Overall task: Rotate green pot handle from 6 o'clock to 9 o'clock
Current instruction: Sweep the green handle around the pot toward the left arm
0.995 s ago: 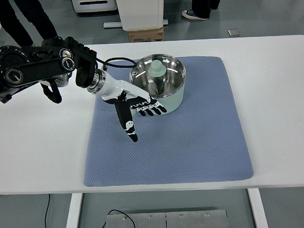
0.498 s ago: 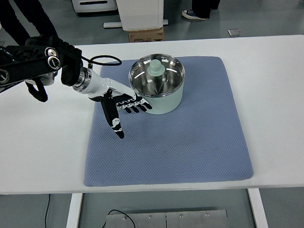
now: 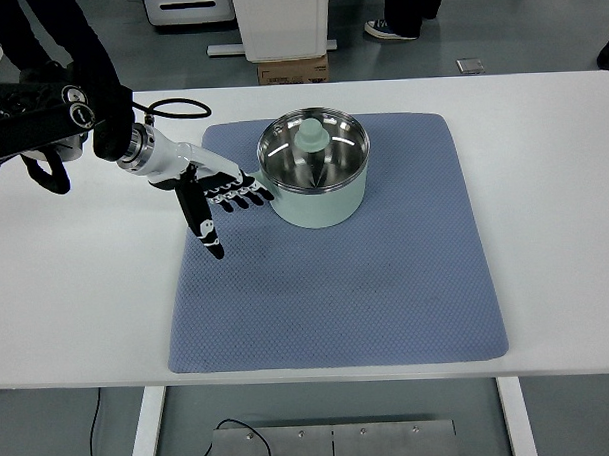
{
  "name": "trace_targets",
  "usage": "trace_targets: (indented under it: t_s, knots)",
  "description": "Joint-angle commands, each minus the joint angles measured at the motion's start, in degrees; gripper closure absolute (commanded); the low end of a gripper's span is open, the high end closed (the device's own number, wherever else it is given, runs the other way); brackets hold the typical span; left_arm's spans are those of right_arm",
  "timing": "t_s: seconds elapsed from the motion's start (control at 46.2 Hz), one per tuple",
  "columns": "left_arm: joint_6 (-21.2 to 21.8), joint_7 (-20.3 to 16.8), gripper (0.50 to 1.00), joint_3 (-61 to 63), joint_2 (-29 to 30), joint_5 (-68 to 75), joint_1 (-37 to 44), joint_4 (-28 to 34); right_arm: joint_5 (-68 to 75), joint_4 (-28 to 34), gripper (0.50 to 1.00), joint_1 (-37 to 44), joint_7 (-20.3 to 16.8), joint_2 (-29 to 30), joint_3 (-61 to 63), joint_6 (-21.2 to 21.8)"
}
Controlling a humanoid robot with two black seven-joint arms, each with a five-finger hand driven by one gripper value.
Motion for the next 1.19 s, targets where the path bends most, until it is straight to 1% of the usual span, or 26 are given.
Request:
trace_targets:
  t_s: [0.0, 0.26, 0.714, 1.168]
  knots:
    - [0.00, -0.01, 0.500, 0.00, 0.37, -0.01, 0.09, 0.56, 0.00, 0.00, 0.500, 0.00, -0.05, 0.00, 0.00, 0.00]
    - [0.00, -0.01, 0.500, 0.00, 0.90, -0.01, 0.18, 2.05, 0.00, 0.00, 0.500, 0.00, -0.05, 0.00, 0.00, 0.00]
    - [0.00, -0.01, 0.500, 0.09, 1.60, 0.60, -0.08, 2.85, 0.00, 0.00, 0.500, 0.00, 0.03, 0.00, 0.00, 0.00]
    - [0.00, -0.10, 0.500, -0.09, 1.16, -0.28, -3.51, -1.55, 0.00, 0.00, 0.500, 0.00, -0.05, 0.00, 0.00, 0.00]
